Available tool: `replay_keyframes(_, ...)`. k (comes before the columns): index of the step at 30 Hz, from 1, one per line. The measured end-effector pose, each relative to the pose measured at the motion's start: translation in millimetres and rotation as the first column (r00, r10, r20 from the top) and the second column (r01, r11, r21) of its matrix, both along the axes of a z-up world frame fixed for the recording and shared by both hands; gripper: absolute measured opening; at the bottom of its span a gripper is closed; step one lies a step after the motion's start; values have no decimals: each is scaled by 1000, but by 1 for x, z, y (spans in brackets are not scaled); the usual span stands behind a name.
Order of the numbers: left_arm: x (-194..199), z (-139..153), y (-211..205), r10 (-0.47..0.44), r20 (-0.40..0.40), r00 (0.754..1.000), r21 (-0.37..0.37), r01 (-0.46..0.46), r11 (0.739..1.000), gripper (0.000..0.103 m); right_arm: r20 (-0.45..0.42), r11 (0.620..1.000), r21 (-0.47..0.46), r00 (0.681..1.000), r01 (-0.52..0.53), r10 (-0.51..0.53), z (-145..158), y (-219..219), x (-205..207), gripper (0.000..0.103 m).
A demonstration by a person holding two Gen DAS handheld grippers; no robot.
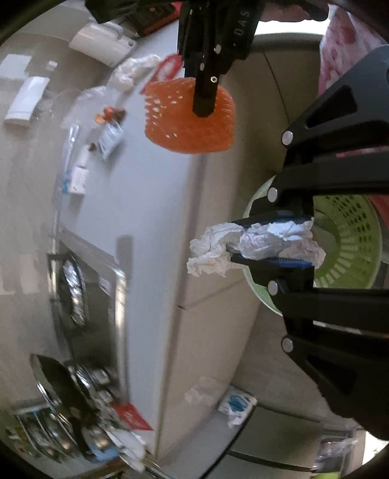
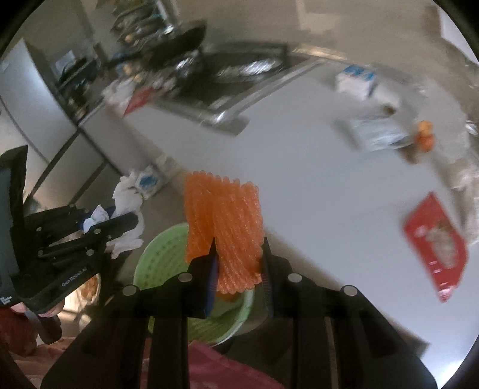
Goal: Collect trash
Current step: 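Carry the tissue and orange net to the wastebasket and release both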
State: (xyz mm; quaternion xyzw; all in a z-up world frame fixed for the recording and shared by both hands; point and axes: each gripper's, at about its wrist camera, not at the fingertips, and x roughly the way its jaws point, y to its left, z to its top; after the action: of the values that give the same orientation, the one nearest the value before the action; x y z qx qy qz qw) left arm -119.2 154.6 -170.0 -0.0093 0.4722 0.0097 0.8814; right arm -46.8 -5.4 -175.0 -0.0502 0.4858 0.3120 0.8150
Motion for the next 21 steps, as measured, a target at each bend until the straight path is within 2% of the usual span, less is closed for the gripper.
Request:
replay_keyframes(4, -13, -25, 14, 52, -41, 998, -7, -52, 999, 17, -59, 999, -25, 997, -46, 44, -23, 21, -8, 26)
replay_keyframes(9, -19, -53, 28, 109, -105, 988, -31, -113, 993, 19, -78, 994, -59, 993, -92, 87, -37, 39, -18, 26)
replay_keyframes(12, -22, -64, 34, 134, -135, 982, -49, -142, 989, 27, -80, 990, -79, 991, -115, 108, -40, 45, -22, 27)
replay_keyframes(14, -24, -68, 36, 145, -143, 979, -50, -153, 987, 38, -85, 989, -83, 989, -125, 118, -42, 48, -24, 27)
replay_keyframes(21, -25, -65, 36, 155, -130, 979, -45, -162, 986, 55, -89, 983, -104, 986, -151, 143, -47, 54, -27, 28)
